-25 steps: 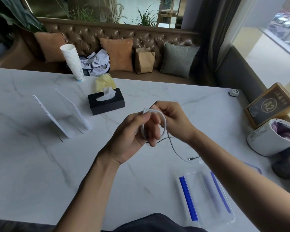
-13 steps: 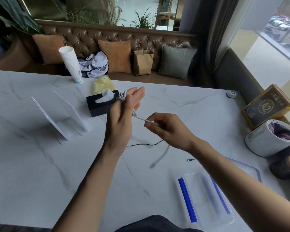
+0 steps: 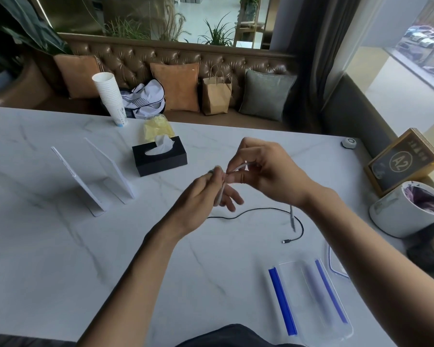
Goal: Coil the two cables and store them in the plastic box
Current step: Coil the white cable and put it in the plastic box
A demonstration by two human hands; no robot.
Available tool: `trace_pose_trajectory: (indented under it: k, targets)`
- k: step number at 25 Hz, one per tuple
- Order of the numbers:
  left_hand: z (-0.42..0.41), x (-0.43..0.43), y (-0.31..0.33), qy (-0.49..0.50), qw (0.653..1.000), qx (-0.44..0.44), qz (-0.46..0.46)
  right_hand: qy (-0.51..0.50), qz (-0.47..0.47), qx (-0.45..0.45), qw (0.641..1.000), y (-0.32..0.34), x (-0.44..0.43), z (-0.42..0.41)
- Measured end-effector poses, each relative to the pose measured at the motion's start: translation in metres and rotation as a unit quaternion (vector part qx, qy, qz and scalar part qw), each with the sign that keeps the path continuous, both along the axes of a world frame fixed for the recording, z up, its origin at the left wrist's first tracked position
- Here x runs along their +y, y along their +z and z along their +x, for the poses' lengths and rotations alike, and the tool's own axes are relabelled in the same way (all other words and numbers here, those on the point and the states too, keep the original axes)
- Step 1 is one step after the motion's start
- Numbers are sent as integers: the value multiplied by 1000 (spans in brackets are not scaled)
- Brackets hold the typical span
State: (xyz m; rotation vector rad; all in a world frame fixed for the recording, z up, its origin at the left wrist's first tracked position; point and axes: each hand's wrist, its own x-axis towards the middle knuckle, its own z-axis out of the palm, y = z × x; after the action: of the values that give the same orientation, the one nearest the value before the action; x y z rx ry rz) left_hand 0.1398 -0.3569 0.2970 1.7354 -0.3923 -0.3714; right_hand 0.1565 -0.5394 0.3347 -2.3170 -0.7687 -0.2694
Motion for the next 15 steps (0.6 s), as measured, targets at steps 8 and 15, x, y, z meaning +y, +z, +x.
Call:
trace_pose_trajectory:
  k: [8, 15]
  targets:
    - [-16, 4, 19, -123, 986, 37, -104, -8, 122, 40, 992, 18, -4, 11]
    - [-18, -6, 28, -21, 977, -21, -212, 15, 187, 76, 979, -1, 6, 11]
